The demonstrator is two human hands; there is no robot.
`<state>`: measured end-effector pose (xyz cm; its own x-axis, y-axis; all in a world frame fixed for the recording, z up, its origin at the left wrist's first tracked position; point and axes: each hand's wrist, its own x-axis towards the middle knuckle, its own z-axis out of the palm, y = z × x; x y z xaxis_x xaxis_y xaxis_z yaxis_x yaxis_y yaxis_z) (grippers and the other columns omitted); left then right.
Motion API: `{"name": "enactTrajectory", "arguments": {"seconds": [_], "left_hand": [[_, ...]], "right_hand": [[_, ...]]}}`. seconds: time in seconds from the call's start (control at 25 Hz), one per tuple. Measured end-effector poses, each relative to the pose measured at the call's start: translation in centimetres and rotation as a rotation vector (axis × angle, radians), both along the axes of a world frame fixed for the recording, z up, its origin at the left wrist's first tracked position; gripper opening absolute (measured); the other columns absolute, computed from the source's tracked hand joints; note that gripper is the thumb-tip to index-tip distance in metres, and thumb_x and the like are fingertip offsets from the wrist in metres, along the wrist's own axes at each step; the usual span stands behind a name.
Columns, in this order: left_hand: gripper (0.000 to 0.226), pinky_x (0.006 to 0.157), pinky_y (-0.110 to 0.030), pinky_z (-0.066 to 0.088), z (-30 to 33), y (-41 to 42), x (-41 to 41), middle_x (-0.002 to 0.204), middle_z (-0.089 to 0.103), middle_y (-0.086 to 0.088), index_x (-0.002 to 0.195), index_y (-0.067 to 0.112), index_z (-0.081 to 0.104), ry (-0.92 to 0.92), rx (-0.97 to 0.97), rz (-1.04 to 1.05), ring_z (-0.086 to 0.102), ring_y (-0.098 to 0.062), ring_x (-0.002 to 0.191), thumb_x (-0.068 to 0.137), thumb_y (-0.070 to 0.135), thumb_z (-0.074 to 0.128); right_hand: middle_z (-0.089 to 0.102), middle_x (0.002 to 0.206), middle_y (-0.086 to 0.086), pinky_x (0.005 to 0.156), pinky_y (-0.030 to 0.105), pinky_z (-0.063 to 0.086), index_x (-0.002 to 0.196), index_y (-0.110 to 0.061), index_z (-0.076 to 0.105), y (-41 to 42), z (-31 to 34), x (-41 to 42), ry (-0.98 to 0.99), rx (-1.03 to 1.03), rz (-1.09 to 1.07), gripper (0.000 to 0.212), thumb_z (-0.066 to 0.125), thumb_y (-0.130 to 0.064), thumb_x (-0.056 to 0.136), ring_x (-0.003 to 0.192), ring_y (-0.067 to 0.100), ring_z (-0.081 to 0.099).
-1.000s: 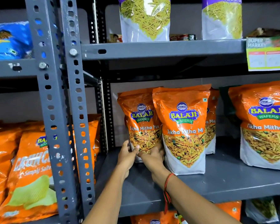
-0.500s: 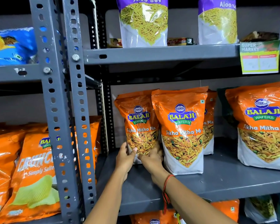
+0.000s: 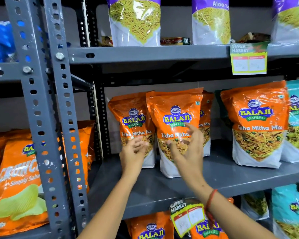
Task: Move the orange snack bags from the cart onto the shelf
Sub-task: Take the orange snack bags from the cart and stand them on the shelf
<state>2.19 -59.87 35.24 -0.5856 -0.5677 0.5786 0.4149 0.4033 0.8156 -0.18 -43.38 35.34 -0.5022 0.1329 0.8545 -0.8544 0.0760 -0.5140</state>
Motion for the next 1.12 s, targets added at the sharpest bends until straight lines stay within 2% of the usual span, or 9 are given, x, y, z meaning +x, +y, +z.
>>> {"name": "enactTrajectory", "arguments": {"seconds": [0.08,0.16,0.28,0.4,0.6,0.76,0.88,0.96,1.12], "left_hand": [[0.053,0.082,-0.017,0.050,-0.3,1.2,-0.9,0.117,0.068,-0.010,0.125,0.011,0.059,-0.137,0.021,-0.214,0.066,-0.010,0.097,0.077,0.019,0.078],[0.067,0.087,-0.022,0.050,-0.8,1.7,-1.8,0.124,0.065,-0.006,0.129,0.012,0.054,-0.274,0.039,-0.343,0.063,-0.014,0.109,0.071,0.023,0.083],[0.072,0.080,-0.011,0.049,-1.5,2.2,-2.3,0.116,0.064,0.015,0.122,0.023,0.050,-0.502,-0.066,-0.411,0.059,0.000,0.105,0.061,0.034,0.088],[0.100,0.102,-0.031,0.047,-2.0,3.0,-2.7,0.129,0.062,0.009,0.132,0.022,0.049,-0.595,-0.140,-0.387,0.057,-0.012,0.118,0.044,0.049,0.089],[0.101,0.102,-0.033,0.045,-1.9,4.0,-1.8,0.131,0.061,0.007,0.131,0.026,0.050,-0.524,-0.137,-0.315,0.056,-0.015,0.117,0.042,0.052,0.089],[0.089,0.099,-0.033,0.049,-1.0,3.4,0.2,0.125,0.065,0.004,0.126,0.022,0.055,-0.453,-0.101,-0.251,0.060,-0.014,0.113,0.047,0.044,0.090],[0.077,0.092,-0.027,0.051,-0.4,1.9,2.9,0.117,0.069,0.005,0.118,0.022,0.061,-0.401,-0.072,-0.221,0.064,-0.009,0.106,0.049,0.038,0.091],[0.073,0.090,-0.027,0.053,-0.7,0.7,4.7,0.112,0.071,0.007,0.110,0.027,0.064,-0.392,-0.063,-0.175,0.066,-0.009,0.103,0.043,0.041,0.090],[0.080,0.093,-0.033,0.054,-2.1,-1.1,7.0,0.112,0.072,0.003,0.112,0.026,0.062,-0.406,-0.013,-0.147,0.068,-0.011,0.103,0.039,0.043,0.091]], "right_hand": [[0.039,0.128,-0.005,0.102,0.021,0.037,0.137,-0.020,0.039,3.4,-0.2,-2.4,-0.098,-0.060,-0.044,0.072,0.080,-0.029,0.080,0.121,0.014,0.044],[0.039,0.133,-0.001,0.102,0.025,0.039,0.138,-0.021,0.035,6.1,-1.0,-5.0,-0.258,0.045,0.032,0.086,0.084,-0.041,0.071,0.126,0.015,0.043],[0.045,0.136,-0.006,0.091,0.019,0.041,0.138,-0.036,0.027,8.3,-2.4,-7.6,-0.536,0.466,0.314,0.103,0.085,-0.059,0.056,0.130,0.017,0.047],[0.038,0.134,-0.015,0.083,0.010,0.034,0.153,-0.030,0.009,8.2,-3.1,-9.1,-0.546,0.900,0.275,0.132,0.082,-0.070,0.051,0.119,0.003,0.039],[0.053,0.137,-0.006,0.091,0.021,0.042,0.147,-0.016,0.025,7.8,-2.6,-9.3,-0.494,0.831,0.264,0.123,0.088,-0.059,0.051,0.121,0.012,0.051],[0.058,0.122,-0.013,0.076,0.007,0.043,0.129,-0.023,0.041,6.9,-1.2,-7.6,-0.404,0.768,0.278,0.095,0.092,-0.049,0.053,0.110,0.007,0.056],[0.057,0.133,-0.010,0.099,0.021,0.046,0.138,-0.022,0.040,4.9,-0.6,-5.8,-0.342,0.715,0.370,0.102,0.093,-0.045,0.053,0.121,0.008,0.054],[0.058,0.133,-0.007,0.100,0.028,0.047,0.134,-0.022,0.042,3.3,-1.3,-4.7,-0.348,0.713,0.412,0.099,0.093,-0.044,0.053,0.123,0.011,0.054],[0.059,0.126,-0.010,0.078,0.006,0.043,0.130,-0.024,0.044,0.8,-2.9,-3.6,-0.386,0.741,0.446,0.093,0.092,-0.046,0.054,0.117,0.008,0.055]]}}
